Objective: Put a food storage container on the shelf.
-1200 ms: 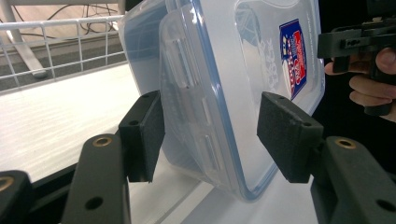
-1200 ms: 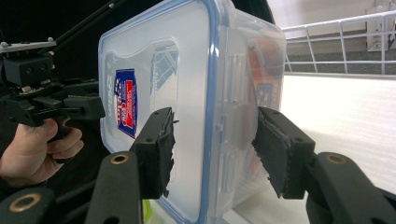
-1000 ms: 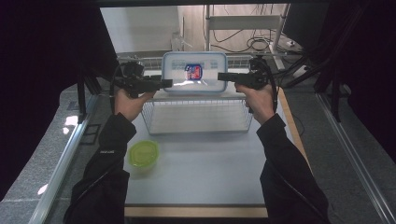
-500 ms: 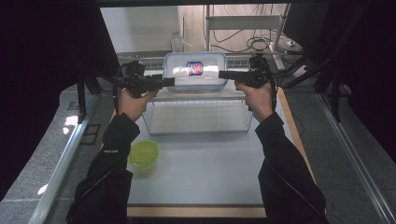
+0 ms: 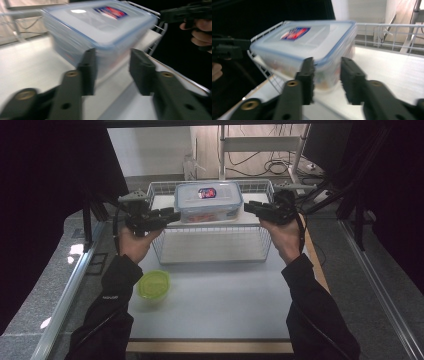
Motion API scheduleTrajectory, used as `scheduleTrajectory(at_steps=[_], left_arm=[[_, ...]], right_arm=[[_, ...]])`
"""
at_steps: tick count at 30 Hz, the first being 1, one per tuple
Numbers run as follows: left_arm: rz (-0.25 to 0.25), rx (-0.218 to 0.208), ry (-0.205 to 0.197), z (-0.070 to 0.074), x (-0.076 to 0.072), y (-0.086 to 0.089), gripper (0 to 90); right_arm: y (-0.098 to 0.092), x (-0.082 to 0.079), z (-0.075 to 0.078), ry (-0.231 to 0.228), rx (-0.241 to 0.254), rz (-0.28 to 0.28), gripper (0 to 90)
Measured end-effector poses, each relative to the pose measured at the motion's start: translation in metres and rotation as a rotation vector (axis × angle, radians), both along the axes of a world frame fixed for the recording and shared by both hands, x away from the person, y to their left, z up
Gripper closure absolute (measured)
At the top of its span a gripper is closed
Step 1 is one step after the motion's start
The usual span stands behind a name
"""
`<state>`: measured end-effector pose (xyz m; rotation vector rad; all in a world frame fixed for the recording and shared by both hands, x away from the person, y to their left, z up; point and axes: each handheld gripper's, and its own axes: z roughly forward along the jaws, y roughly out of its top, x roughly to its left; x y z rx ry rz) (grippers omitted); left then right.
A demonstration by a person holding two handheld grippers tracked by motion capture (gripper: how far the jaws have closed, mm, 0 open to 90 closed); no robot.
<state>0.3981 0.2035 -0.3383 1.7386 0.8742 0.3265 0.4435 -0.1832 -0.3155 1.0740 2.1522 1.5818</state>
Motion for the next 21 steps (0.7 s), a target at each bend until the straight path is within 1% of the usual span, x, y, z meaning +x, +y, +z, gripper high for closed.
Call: scheduleTrajectory(at_steps=[1, 2, 3, 4, 5, 6, 8, 9, 10, 11, 13, 14, 16, 18, 21], left_arm=[[-0.014, 0.009, -0.003, -0.003, -0.001, -0.003, 65.4], [-0.02, 0.024, -0.001, -0.006, -0.002, -0.007, 69.4], [-0.018, 0.065, 0.003, -0.009, 0.002, -0.014, 75.3], [-0.012, 0.077, 0.005, -0.011, 0.004, -0.017, 77.6], [-0.012, 0.077, 0.005, -0.011, 0.004, -0.017, 79.2], [-0.003, 0.083, 0.009, -0.011, 0.007, -0.019, 79.2], [0.0, 0.08, 0.015, -0.012, 0.011, -0.022, 82.0], [0.024, 0.099, 0.014, -0.013, 0.015, -0.025, 82.1], [0.024, 0.099, 0.014, -0.013, 0.015, -0.025, 82.1], [0.035, 0.103, 0.015, -0.013, 0.017, -0.026, 82.0], [0.043, 0.095, 0.021, -0.015, 0.021, -0.025, 82.0], [0.043, 0.095, 0.021, -0.015, 0.021, -0.025, 81.9], [0.045, 0.099, 0.025, -0.015, 0.024, -0.025, 81.8], [0.054, 0.104, 0.029, -0.015, 0.027, -0.026, 81.6], [0.065, 0.121, 0.036, -0.017, 0.033, -0.03, 81.2]], right_arm=[[0.0, 0.0, 0.0, 0.0, 0.0, 0.0, 76.8], [0.003, -0.002, -0.003, -0.006, -0.018, 0.019, 80.5], [0.011, -0.003, -0.01, -0.017, -0.06, 0.04, 85.4], [0.015, -0.003, -0.012, -0.018, -0.077, 0.048, 86.4], [0.019, -0.002, -0.014, -0.017, -0.088, 0.049, 86.8], [0.019, -0.002, -0.014, -0.017, -0.088, 0.049, 86.8], [0.026, 0.002, -0.016, -0.016, -0.099, 0.053, 87.4], [0.03, 0.005, -0.017, -0.02, -0.107, 0.047, 88.1], [0.031, 0.006, -0.017, -0.026, -0.114, 0.039, 88.9], [0.031, 0.008, -0.017, -0.029, -0.114, 0.037, 89.1], [0.031, 0.01, -0.018, -0.029, -0.111, 0.029, 89.2], [0.031, 0.01, -0.018, -0.029, -0.111, 0.029, 89.2], [0.03, 0.013, -0.02, -0.036, -0.126, 0.015, 89.2], [0.029, 0.016, -0.021, -0.036, -0.129, -0.003, 89.2], [0.025, 0.021, -0.023, -0.031, -0.118, -0.027, 89.1]])
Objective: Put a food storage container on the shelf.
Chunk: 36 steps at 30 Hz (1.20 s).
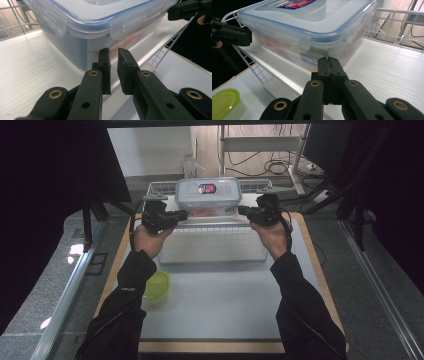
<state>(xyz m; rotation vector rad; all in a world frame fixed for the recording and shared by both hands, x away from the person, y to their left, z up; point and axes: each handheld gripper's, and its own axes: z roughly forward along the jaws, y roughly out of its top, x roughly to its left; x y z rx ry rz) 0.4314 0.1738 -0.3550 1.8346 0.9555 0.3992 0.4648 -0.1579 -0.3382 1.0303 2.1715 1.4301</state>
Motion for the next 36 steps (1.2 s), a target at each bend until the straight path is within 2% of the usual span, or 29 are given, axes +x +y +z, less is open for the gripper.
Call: scheduleTrajectory(at_steps=[4, 9, 15, 20, 21, 24, 26, 28, 29, 30, 32, 34, 35, 36], left_arm=[[0.003, 0.008, 0.012, -0.001, 0.006, -0.003, 81.1], [-0.017, 0.016, 0.013, -0.003, 0.004, -0.007, 80.3], [-0.046, 0.004, -0.007, 0.0, -0.011, -0.003, 79.4], [-0.061, 0.001, -0.03, 0.0, -0.03, 0.006, 73.4], [-0.061, 0.001, -0.03, 0.0, -0.03, 0.006, 72.1], [-0.064, -0.002, -0.028, -0.005, -0.039, 0.012, 68.6], [-0.066, -0.001, -0.031, -0.013, -0.047, 0.015, 62.3], [-0.065, 0.002, -0.034, -0.016, -0.051, 0.016, 59.9], [-0.06, 0.012, -0.038, -0.018, -0.054, 0.016, 54.6], [-0.053, 0.017, -0.047, -0.024, -0.062, 0.018, 51.9], [-0.052, 0.009, -0.05, -0.027, -0.066, 0.019, 49.2], [-0.051, 0.004, -0.058, -0.034, -0.075, 0.021, 40.6], [-0.051, 0.004, -0.058, -0.034, -0.075, 0.021, 37.5], [-0.047, 0.018, -0.068, -0.039, -0.081, 0.022, 35.3]], right_arm=[[-0.001, 0.005, 0.0, 0.003, 0.009, -0.018, 88.8], [-0.002, 0.004, 0.001, 0.006, 0.014, -0.021, 87.4], [-0.005, -0.005, 0.001, 0.002, 0.028, 0.014, 86.9], [-0.004, -0.015, 0.0, -0.001, 0.024, 0.044, 83.2], [-0.004, -0.015, 0.0, -0.001, 0.024, 0.044, 83.2], [-0.004, -0.024, -0.003, 0.001, 0.025, 0.057, 77.0], [-0.005, -0.032, -0.008, -0.013, 0.013, 0.063, 67.2], [-0.006, -0.035, -0.01, -0.017, 0.01, 0.063, 64.0], [-0.008, -0.04, -0.015, -0.011, 0.009, 0.07, 58.1], [-0.009, -0.042, -0.017, -0.01, 0.007, 0.073, 55.3], [-0.01, -0.045, -0.02, -0.007, 0.004, 0.075, 52.5], [-0.012, -0.054, -0.027, -0.001, -0.006, 0.088, 45.0], [-0.012, -0.054, -0.027, -0.001, -0.006, 0.088, 45.0], [-0.013, -0.06, -0.031, -0.008, -0.018, 0.099, 40.4]])
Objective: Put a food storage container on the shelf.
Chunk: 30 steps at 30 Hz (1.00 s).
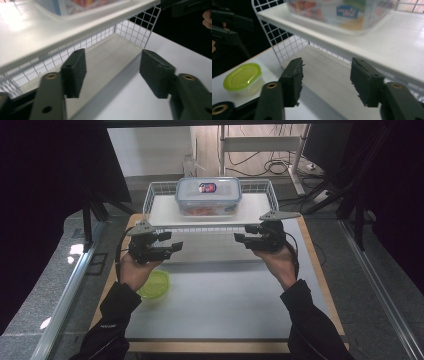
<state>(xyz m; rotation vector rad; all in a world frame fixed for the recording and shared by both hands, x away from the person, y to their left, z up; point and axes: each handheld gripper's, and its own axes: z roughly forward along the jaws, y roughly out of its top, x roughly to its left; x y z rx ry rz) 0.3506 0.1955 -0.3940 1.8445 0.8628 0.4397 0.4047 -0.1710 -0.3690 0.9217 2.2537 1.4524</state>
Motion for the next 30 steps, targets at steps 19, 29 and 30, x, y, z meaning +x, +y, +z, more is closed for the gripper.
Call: scheduleTrajectory(at_steps=[19, 29, 30], left_arm=[[-0.023, -0.005, 0.035, -0.048, -0.043, 0.001, 6.1], [-0.012, 0.066, 0.0, -0.074, -0.064, 0.002, 3.3], [-0.014, 0.064, -0.004, -0.078, -0.067, 0.002, 3.3]], right_arm=[[-0.011, -0.049, -0.043, -0.007, -0.05, 0.044, 7.5], [-0.012, -0.065, -0.068, 0.034, -0.069, 0.06, 2.9], [-0.012, -0.067, -0.07, 0.036, -0.064, 0.06, 2.9]])
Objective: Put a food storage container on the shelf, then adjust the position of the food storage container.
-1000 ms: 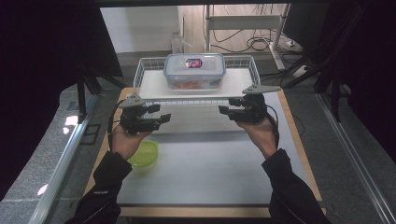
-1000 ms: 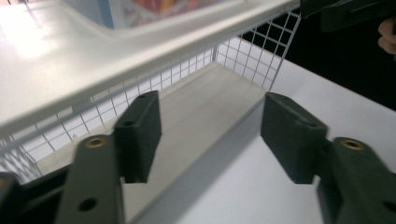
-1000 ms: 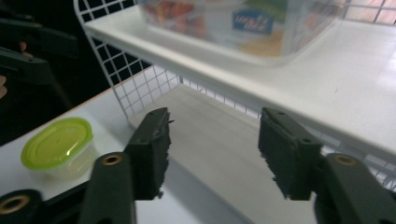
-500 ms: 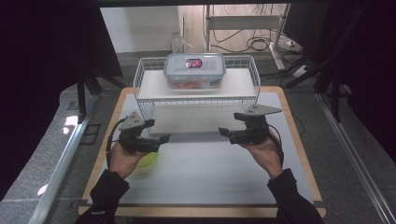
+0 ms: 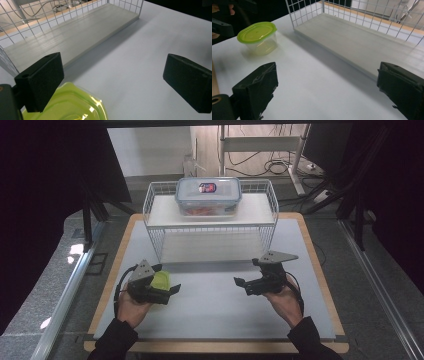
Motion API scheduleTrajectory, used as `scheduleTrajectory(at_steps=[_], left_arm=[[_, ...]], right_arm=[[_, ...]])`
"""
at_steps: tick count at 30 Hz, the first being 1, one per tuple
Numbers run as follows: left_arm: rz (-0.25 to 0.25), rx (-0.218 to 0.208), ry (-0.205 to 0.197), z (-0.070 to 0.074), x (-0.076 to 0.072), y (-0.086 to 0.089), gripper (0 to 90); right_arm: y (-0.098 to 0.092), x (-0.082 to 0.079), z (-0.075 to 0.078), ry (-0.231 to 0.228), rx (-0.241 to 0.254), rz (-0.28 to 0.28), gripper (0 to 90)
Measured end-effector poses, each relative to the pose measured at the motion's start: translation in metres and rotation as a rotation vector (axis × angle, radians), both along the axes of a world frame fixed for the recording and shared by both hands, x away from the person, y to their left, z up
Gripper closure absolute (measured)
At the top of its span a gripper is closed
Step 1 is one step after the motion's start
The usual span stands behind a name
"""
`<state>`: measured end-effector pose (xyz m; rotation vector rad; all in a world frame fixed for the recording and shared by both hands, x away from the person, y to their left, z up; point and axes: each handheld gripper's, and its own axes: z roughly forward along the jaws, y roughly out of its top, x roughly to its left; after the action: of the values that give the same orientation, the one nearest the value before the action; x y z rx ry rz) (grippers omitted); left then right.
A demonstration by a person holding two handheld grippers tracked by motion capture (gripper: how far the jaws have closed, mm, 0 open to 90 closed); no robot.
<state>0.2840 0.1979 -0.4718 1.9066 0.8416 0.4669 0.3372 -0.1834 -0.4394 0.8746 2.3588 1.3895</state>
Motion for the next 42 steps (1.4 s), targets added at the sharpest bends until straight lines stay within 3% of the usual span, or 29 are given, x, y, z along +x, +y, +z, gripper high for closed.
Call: scheduleTrajectory(at_steps=[3, 7, 15, 18, 23, 26, 29, 30, 34, 37, 38, 39, 42], left_arm=[[0.005, -0.014, -0.009, -0.008, -0.006, 0.002, 3.5], [0.009, 0.012, -0.02, -0.014, -0.015, 0.0, 3.5], [-0.002, 0.037, 0.026, -0.027, -0.028, -0.007, 3.5], [0.017, 0.043, 0.054, -0.028, -0.025, -0.005, 4.0], [0.07, 0.054, 0.08, -0.026, -0.021, 0.002, 8.0], [0.101, 0.065, 0.08, -0.025, -0.019, 0.009, 18.2], [0.108, 0.038, 0.093, -0.023, -0.016, 0.015, 38.2], [0.128, 0.011, 0.106, -0.021, -0.013, 0.023, 44.2], [0.176, -0.005, 0.112, -0.017, -0.006, 0.042, 71.8], [0.212, -0.006, 0.108, -0.017, -0.003, 0.052, 85.4], [0.249, -0.005, 0.105, -0.018, 0.0, 0.062, 88.7], [0.249, -0.005, 0.105, -0.018, 0.0, 0.062, 89.9], [0.311, -0.011, 0.115, -0.022, 0.004, 0.078, 90.0]], right_arm=[[-0.003, -0.007, -0.009, 0.013, -0.015, 0.003, 3.0], [-0.006, -0.015, -0.021, 0.024, -0.03, 0.004, 3.4], [-0.007, -0.028, -0.042, 0.047, -0.077, 0.015, 3.5], [-0.007, -0.03, -0.047, 0.044, -0.114, 0.017, 3.7], [-0.009, -0.028, -0.047, 0.044, -0.111, 0.005, 3.9], [-0.011, -0.027, -0.048, 0.047, -0.113, -0.002, 4.2], [-0.011, -0.027, -0.049, 0.045, -0.116, -0.006, 4.5], [-0.011, -0.026, -0.049, 0.046, -0.118, -0.005, 4.8], [-0.011, -0.026, -0.05, 0.047, -0.121, -0.006, 5.2], [-0.011, -0.025, -0.051, 0.049, -0.123, -0.006, 5.5], [-0.011, -0.025, -0.051, 0.049, -0.128, -0.006, 5.8], [-0.011, -0.025, -0.051, 0.049, -0.128, -0.006, 5.8], [-0.012, -0.024, -0.052, 0.053, -0.131, -0.008, 6.1]])
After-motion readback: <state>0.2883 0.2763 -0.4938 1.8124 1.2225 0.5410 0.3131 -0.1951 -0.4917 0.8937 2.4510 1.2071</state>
